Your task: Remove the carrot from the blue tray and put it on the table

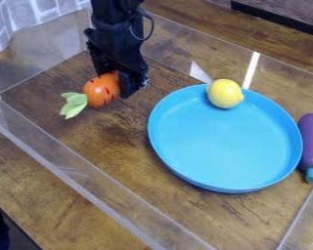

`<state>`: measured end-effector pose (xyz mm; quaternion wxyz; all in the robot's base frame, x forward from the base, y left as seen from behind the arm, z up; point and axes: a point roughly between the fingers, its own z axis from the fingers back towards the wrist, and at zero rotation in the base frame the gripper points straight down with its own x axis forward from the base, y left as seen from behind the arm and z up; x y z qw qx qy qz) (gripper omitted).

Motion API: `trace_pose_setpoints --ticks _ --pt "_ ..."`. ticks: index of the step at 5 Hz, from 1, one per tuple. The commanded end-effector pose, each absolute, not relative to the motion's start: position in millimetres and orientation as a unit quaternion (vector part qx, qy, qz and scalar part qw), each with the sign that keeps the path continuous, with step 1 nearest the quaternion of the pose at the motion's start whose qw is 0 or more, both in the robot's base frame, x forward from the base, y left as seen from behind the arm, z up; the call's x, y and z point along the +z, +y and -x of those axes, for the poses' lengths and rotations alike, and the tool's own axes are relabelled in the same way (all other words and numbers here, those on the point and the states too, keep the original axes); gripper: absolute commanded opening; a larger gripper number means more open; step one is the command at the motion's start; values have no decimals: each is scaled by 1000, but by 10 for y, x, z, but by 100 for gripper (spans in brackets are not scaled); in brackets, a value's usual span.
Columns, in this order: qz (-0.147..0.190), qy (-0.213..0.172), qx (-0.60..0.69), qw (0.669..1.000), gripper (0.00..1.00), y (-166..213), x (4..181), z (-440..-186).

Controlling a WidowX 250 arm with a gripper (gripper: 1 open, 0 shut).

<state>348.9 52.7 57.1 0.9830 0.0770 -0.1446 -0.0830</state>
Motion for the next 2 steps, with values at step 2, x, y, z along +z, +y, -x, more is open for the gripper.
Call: trace_pose_setpoints --ticks 2 --pt "-89 -171 -95 977 0 500 731 -3606"
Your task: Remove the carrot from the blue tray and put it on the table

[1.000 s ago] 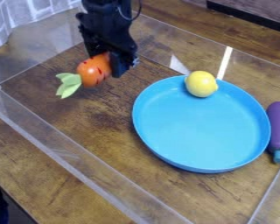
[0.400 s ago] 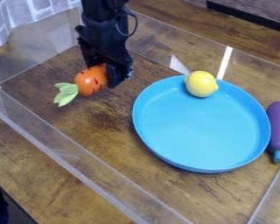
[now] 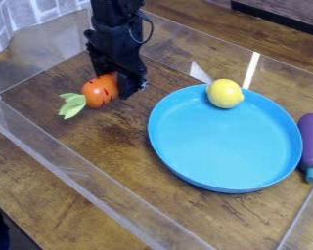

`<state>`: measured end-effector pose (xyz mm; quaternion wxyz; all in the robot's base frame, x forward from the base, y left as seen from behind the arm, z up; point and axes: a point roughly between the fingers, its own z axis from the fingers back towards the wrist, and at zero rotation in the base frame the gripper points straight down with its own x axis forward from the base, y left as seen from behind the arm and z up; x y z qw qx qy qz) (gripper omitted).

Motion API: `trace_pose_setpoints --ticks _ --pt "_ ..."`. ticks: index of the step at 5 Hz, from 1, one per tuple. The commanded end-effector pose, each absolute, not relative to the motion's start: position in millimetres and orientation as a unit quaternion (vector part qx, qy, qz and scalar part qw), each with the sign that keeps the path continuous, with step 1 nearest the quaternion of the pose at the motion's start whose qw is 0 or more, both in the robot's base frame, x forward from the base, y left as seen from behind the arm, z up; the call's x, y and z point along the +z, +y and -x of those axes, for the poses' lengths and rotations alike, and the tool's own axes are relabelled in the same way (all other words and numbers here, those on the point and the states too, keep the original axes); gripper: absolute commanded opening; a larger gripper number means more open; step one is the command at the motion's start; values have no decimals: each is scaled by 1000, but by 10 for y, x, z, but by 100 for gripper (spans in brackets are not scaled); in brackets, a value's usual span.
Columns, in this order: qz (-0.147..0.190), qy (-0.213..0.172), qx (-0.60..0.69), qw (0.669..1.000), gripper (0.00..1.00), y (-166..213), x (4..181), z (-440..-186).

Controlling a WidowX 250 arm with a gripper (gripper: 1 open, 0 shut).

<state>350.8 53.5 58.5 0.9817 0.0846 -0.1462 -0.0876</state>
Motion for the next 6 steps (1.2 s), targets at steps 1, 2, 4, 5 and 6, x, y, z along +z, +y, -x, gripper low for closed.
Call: trace_pose_setpoints --ticks 1,2,4,5,6 --pt "-91 -173 -103 975 0 452 742 -3634" --pt "-95 -174 -112 974 0 409 742 -3665" --pt "-106 -174 -127 971 0 393 765 -3702" --pt "-106 -173 -125 971 100 426 750 -3736" --pt "-114 -177 -119 970 100 479 838 -3763"
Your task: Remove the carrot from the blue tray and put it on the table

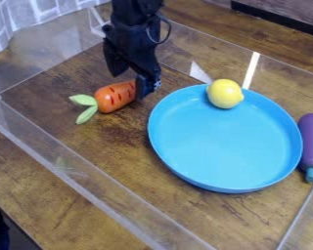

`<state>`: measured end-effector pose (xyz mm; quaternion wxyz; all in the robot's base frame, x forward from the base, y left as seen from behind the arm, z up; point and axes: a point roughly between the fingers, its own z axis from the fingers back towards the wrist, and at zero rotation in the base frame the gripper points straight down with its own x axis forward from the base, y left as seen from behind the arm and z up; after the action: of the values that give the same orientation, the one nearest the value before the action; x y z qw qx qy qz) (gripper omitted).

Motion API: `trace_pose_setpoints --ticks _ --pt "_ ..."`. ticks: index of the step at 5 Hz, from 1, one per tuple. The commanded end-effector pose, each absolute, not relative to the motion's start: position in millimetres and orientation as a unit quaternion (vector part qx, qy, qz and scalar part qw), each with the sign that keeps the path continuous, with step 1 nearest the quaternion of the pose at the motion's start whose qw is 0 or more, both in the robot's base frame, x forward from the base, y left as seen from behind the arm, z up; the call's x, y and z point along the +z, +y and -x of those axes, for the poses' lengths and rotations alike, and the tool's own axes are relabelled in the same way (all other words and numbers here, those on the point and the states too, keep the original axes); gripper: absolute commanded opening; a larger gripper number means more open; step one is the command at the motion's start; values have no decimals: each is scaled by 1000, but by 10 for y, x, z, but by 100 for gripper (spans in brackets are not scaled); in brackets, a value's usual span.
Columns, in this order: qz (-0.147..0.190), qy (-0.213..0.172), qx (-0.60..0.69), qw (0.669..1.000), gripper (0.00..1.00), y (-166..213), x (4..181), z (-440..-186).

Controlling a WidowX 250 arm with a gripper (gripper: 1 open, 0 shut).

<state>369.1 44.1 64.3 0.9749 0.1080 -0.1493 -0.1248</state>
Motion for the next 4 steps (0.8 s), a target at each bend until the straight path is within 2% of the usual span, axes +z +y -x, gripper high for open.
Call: trace_pose_setpoints --ticks 1,3,4 --pt "-118 -176 -115 971 100 506 843 -3782" --pt "-115 -173 -102 973 100 591 942 -3816" --pt "-112 -171 -87 975 100 663 1060 -3842"
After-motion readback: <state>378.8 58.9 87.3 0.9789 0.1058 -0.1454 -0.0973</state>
